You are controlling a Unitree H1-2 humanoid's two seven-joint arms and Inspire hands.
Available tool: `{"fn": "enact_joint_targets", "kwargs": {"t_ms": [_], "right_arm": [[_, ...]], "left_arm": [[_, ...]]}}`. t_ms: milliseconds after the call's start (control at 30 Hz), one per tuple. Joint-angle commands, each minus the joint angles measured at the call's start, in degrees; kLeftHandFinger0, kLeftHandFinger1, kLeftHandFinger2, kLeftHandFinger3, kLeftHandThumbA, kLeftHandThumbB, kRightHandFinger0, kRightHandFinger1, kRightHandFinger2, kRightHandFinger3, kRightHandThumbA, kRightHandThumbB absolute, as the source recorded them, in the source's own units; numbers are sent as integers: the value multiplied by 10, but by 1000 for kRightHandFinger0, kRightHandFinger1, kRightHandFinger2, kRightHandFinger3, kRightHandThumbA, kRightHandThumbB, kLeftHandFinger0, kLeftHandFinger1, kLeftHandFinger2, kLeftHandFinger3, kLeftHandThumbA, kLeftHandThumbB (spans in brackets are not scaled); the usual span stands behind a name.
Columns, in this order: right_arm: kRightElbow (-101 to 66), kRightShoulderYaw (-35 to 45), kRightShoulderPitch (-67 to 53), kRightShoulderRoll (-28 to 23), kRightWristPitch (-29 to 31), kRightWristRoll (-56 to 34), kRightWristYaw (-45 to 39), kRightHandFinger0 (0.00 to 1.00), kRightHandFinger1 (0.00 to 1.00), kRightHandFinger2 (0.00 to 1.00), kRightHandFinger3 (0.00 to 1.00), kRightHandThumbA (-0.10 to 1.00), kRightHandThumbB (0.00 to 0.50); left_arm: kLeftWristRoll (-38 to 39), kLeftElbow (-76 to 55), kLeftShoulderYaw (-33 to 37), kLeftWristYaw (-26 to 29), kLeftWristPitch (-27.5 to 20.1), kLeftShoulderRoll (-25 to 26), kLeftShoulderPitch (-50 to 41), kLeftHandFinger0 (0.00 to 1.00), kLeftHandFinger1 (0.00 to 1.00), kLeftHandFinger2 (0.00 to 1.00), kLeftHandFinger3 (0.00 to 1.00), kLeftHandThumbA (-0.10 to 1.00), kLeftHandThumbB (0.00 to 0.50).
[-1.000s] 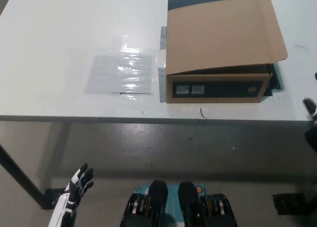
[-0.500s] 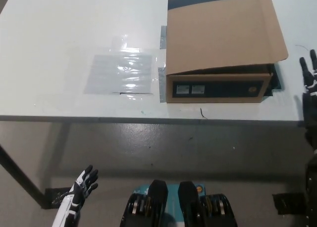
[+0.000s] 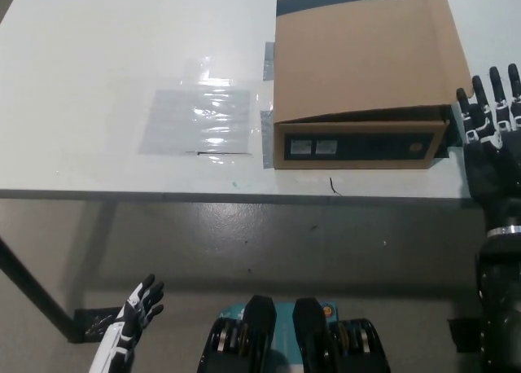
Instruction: A small storage box is placed at the center of the table and the robot uses its right hand to slide under its lid and push it upwards to open it
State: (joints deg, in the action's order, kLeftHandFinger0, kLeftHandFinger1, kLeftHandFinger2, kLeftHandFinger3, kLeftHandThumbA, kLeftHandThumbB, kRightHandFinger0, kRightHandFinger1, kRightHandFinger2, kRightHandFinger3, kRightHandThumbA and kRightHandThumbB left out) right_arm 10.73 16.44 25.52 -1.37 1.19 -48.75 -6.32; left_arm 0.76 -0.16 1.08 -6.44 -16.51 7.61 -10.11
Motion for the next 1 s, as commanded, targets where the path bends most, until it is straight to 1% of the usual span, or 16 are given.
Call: {"fn": "enact_joint_targets", "kwargs": {"t_ms": [0,133,233,367,467,600,700,800,833,900,933,967], "right_arm": [[5,14,33,3,-3,-20,-24,1000,1000,1000,1000,1000,370],[6,26,32,-3,8,-14,-32,1000,1000,1000,1000,1000,344],[-5,34,34,-17,14,-5,-33,1000,1000,1000,1000,1000,367],[-25,50,40,-33,16,-10,-31,1000,1000,1000,1000,1000,352],[-45,66,46,-46,9,-15,-18,1000,1000,1000,1000,1000,395],[-43,78,51,-55,2,-17,-16,1000,1000,1000,1000,1000,373],[-7,85,58,-57,9,-15,-24,1000,1000,1000,1000,1000,354],[18,89,63,-54,9,-14,-26,1000,1000,1000,1000,1000,348],[29,90,65,-54,11,-14,-30,1000,1000,1000,1000,1000,339],[52,87,69,-55,20,-1,-34,1000,1000,1000,1000,1000,338],[63,87,72,-53,25,3,-34,1000,1000,1000,1000,1000,350],[78,87,77,-53,30,4,-40,1000,1000,1000,1000,1000,348]], "left_arm": [[5,-10,3,-10,-19,8,5,1000,1000,1000,1000,1000,377],[5,-10,3,-12,-14,9,5,1000,1000,1000,1000,1000,368],[8,-10,2,-12,-10,9,4,1000,1000,1000,1000,1000,373],[12,-10,2,-15,-6,10,5,1000,1000,1000,1000,1000,361],[12,-6,2,-13,-10,9,5,1000,1000,1000,1000,1000,349],[11,-4,3,-13,-13,9,4,1000,1000,1000,1000,1000,344],[12,0,5,-15,-18,8,6,1000,1000,1000,1000,1000,334],[13,0,5,-15,-21,8,4,1000,1000,1000,1000,1000,336],[15,0,6,-14,-19,6,4,1000,1000,1000,1000,1000,337],[15,0,6,-14,-19,7,3,1000,1000,1000,1000,1000,335],[12,-1,6,-13,-17,7,4,1000,1000,1000,1000,1000,334],[11,0,6,-12,-18,7,6,1000,1000,1000,1000,1000,333]]}}
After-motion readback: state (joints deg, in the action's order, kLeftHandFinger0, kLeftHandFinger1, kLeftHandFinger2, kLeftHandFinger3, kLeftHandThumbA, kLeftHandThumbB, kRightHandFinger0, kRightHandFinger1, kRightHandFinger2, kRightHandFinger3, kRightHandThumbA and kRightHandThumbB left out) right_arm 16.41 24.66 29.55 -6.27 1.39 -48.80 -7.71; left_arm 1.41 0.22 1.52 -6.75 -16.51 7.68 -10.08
